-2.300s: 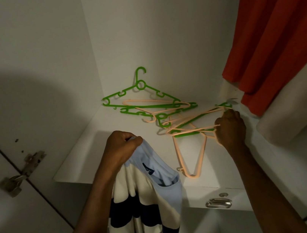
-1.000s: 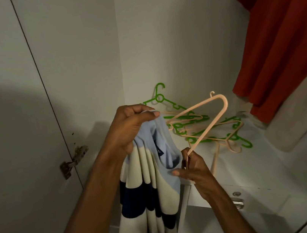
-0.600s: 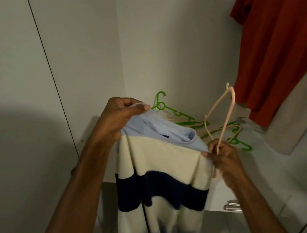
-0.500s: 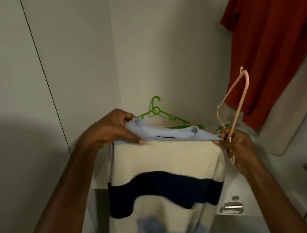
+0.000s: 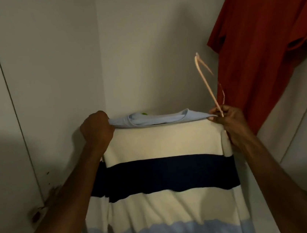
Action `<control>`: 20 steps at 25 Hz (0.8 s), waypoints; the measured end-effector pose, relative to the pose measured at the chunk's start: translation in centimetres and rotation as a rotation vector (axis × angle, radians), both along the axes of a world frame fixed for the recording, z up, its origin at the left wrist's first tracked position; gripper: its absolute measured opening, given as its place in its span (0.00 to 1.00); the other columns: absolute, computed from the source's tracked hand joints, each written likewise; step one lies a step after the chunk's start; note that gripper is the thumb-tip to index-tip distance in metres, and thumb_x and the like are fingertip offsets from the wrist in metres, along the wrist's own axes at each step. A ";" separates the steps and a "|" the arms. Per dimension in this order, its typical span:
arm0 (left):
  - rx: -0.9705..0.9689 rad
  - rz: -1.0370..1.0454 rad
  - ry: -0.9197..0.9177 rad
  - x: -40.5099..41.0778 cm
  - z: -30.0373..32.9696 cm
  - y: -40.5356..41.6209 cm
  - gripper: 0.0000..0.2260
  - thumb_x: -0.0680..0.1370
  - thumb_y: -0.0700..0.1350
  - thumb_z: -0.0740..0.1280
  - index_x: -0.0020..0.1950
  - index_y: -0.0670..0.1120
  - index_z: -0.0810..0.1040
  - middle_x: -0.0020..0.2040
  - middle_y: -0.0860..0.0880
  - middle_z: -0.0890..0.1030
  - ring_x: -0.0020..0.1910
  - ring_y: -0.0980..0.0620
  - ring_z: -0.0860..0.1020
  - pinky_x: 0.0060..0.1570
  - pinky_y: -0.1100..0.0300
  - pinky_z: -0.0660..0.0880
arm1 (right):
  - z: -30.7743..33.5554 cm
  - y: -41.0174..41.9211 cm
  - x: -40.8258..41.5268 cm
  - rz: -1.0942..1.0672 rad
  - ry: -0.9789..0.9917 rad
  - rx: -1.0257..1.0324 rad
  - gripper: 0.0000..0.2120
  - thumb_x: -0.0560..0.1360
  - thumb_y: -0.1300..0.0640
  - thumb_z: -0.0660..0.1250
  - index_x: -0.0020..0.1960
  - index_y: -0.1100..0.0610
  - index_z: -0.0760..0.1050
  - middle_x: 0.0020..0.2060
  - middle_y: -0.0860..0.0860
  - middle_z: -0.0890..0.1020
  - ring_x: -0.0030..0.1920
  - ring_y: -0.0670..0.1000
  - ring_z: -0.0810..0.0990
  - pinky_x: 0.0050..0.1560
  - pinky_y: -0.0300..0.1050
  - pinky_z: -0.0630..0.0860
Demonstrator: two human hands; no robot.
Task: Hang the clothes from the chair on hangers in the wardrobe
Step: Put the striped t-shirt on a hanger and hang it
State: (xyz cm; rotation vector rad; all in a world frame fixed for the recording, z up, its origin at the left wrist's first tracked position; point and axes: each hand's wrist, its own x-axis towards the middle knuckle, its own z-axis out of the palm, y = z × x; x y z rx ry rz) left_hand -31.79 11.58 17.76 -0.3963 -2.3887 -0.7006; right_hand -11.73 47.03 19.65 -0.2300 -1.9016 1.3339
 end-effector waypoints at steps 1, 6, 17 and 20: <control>0.022 0.029 0.046 -1.3 -0.4 1.0 0.03 0.73 0.36 0.73 0.45 0.38 0.81 0.43 0.39 0.83 0.42 0.38 0.82 0.34 0.55 0.67 | -0.6 0.5 -1.5 -0.005 -0.028 0.012 0.08 0.71 0.73 0.73 0.45 0.62 0.79 0.37 0.54 0.82 0.33 0.42 0.80 0.38 0.34 0.75; -0.007 0.103 0.008 -8.6 -4.7 6.5 0.04 0.73 0.29 0.69 0.42 0.37 0.77 0.40 0.36 0.81 0.39 0.38 0.81 0.34 0.54 0.67 | -6.2 4.2 -8.7 -0.075 -0.166 0.068 0.09 0.68 0.73 0.76 0.37 0.63 0.77 0.31 0.53 0.78 0.28 0.41 0.74 0.33 0.38 0.72; -0.146 -0.042 -0.450 -10.6 -21.2 9.9 0.11 0.75 0.38 0.71 0.56 0.38 0.77 0.54 0.38 0.78 0.47 0.39 0.81 0.40 0.49 0.76 | -20.0 7.5 -14.3 -0.243 -0.657 0.322 0.11 0.67 0.51 0.81 0.39 0.50 0.79 0.38 0.49 0.84 0.42 0.54 0.82 0.43 0.46 0.78; 0.053 -0.142 -0.329 -9.7 -21.7 11.1 0.12 0.73 0.41 0.72 0.56 0.42 0.80 0.55 0.40 0.79 0.48 0.37 0.81 0.45 0.49 0.76 | -21.2 7.5 -14.6 -0.272 -0.672 0.353 0.09 0.71 0.56 0.76 0.38 0.49 0.77 0.38 0.50 0.83 0.43 0.57 0.83 0.41 0.46 0.77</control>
